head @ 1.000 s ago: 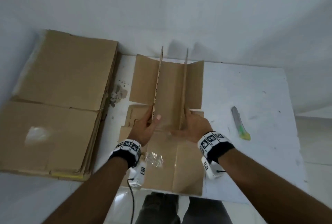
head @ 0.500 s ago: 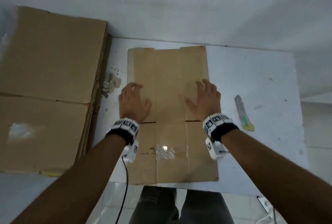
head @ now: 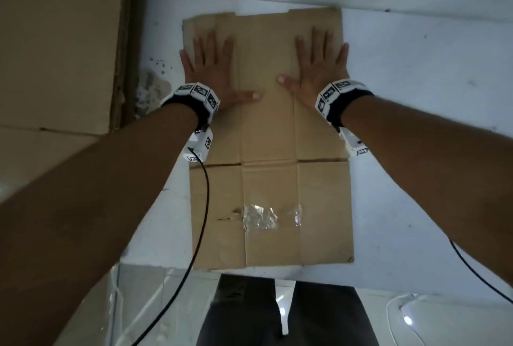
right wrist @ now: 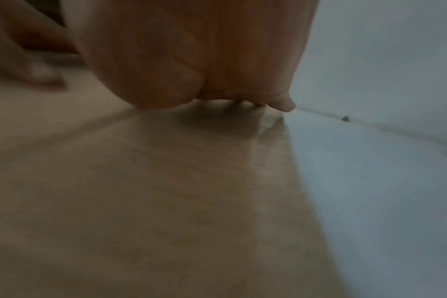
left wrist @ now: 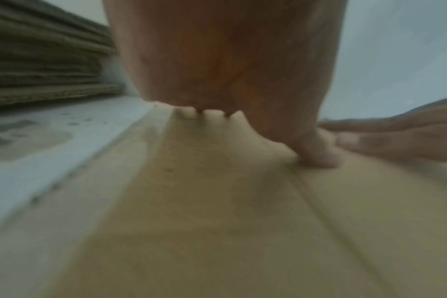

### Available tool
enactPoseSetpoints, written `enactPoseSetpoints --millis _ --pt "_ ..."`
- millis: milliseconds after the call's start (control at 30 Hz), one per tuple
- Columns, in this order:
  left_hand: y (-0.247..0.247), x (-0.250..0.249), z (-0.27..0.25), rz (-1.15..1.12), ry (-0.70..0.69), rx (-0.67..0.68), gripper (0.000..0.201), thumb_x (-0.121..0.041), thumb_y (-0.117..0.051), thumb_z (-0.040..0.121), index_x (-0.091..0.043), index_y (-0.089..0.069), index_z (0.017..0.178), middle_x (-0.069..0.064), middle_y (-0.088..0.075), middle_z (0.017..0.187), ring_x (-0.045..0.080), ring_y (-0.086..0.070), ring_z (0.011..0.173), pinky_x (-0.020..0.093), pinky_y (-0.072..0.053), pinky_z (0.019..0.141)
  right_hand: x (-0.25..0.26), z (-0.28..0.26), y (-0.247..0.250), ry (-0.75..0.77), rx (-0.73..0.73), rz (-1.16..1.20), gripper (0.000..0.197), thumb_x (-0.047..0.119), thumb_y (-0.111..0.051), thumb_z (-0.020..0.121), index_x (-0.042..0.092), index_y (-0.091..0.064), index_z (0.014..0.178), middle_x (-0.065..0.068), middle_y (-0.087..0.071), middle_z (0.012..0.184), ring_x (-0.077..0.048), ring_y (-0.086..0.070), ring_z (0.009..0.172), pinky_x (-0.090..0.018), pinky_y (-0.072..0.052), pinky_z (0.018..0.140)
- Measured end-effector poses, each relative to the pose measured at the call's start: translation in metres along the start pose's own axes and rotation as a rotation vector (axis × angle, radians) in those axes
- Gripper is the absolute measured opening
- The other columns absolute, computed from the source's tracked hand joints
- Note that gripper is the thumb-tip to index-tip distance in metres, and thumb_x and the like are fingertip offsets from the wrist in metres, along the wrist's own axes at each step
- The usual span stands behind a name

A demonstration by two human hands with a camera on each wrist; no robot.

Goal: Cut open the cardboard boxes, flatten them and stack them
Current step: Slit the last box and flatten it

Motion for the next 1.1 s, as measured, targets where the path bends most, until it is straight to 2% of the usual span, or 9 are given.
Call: enactPoseSetpoints --millis 133,200,333,533,733,900,967,1033,1100 --pt "-0.013 -0.034 -0.082 -0.074 -0.002 -0.125 0.1 -0.072 -0.05 0.092 -0.018 -0.007 0.164 0.015 0.001 0.172 0.035 0.0 0.158 0.06 0.001 0.125 0.021 -0.067 -0.014 -0.057 0.068 0.065 0.091 0.076 -0.027 0.092 0.019 -0.009 0.161 -0.02 0.001 0.167 -0.045 -0.002 0.153 -0.071 -0.008 0.116" --pt "-0.054 -0.037 -0.145 -0.112 -0.057 -0.153 0.09 -0.075 -0.035 0.095 -0.02 -0.012 0.164 0.014 -0.002 0.172 0.036 -0.004 0.158 0.064 -0.004 0.124 0.022 -0.126 -0.041 0.004 0.076 0.056 0.094 0.081 -0.024 0.091 0.022 -0.005 0.161 -0.019 0.007 0.167 -0.045 0.003 0.153 -0.072 -0.007 0.116" --pt "-0.13 -0.023 -0.194 -0.01 -0.047 -0.087 0.102 -0.091 -0.021 0.086 -0.03 -0.001 0.164 0.016 0.011 0.171 0.041 0.005 0.157 0.073 0.001 0.118 0.01 -0.185 -0.094 0.026 0.068 0.086 0.095 0.085 -0.01 0.089 0.026 0.012 0.159 -0.016 0.029 0.163 -0.041 0.025 0.149 -0.073 0.001 0.115" --pt "-0.122 -0.021 -0.191 -0.009 -0.048 -0.073 0.098 -0.089 -0.015 0.088 -0.032 0.007 0.164 0.014 0.02 0.169 0.04 0.015 0.156 0.073 0.0 0.118 0.014 -0.186 -0.094 -0.002 0.009 0.057 0.093 0.083 -0.007 0.09 0.024 0.009 0.161 -0.017 0.025 0.164 -0.042 0.022 0.15 -0.073 -0.002 0.115" --pt "-0.171 -0.042 -0.289 0.003 0.024 -0.041 0.096 -0.091 -0.013 0.085 -0.037 -0.001 0.164 0.016 0.015 0.17 0.05 0.007 0.154 0.082 -0.005 0.112 0.026 -0.283 -0.138 0.071 0.101 0.065 0.091 0.081 -0.01 0.092 0.023 0.01 0.16 -0.02 0.025 0.163 -0.047 0.022 0.149 -0.076 0.0 0.113" --pt "-0.178 -0.042 -0.296 -0.033 0.06 -0.064 0.102 -0.096 -0.024 0.081 -0.039 0.0 0.163 0.01 0.015 0.171 0.044 0.01 0.155 0.075 0.0 0.117 0.023 -0.29 -0.149 0.086 0.029 0.135 0.096 0.082 -0.019 0.091 0.019 -0.001 0.161 -0.022 0.013 0.166 -0.048 0.009 0.151 -0.076 -0.002 0.114" --pt "-0.166 -0.037 -0.302 -0.22 0.295 -0.142 0.111 -0.095 -0.042 0.077 -0.032 -0.005 0.161 0.008 0.005 0.172 0.038 0.0 0.156 0.063 0.001 0.121 0.014 -0.291 -0.137 -0.01 -0.049 0.302 0.105 0.08 -0.04 0.087 0.016 -0.001 0.161 -0.023 0.005 0.166 -0.046 -0.003 0.152 -0.065 -0.007 0.117" --pt "-0.152 -0.03 -0.31 -0.436 0.685 -0.214 0.117 -0.088 -0.058 0.073 -0.018 -0.017 0.158 0.013 -0.017 0.166 0.039 -0.021 0.149 0.057 -0.015 0.122 0.0 -0.288 -0.121 -0.255 -0.071 0.536 0.113 0.069 -0.062 0.083 0.012 -0.002 0.16 -0.022 -0.008 0.165 -0.047 -0.02 0.146 -0.057 -0.023 0.117" --pt "-0.141 -0.024 -0.312 -0.529 0.877 -0.159 0.108 -0.077 -0.069 0.072 -0.009 -0.037 0.15 0.019 -0.039 0.152 0.041 -0.039 0.136 0.054 -0.033 0.113 -0.012 -0.283 -0.106 -0.457 -0.043 0.703 0.113 0.062 -0.068 0.083 0.013 -0.003 0.161 -0.018 -0.018 0.163 -0.045 -0.03 0.141 -0.055 -0.031 0.113"
Point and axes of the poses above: each hand's wrist, its own z-axis towards the middle knuckle, its own y-axis out of the back of the hand, x = y × z, the point moved 3 cm from there along z, towards the middle knuckle
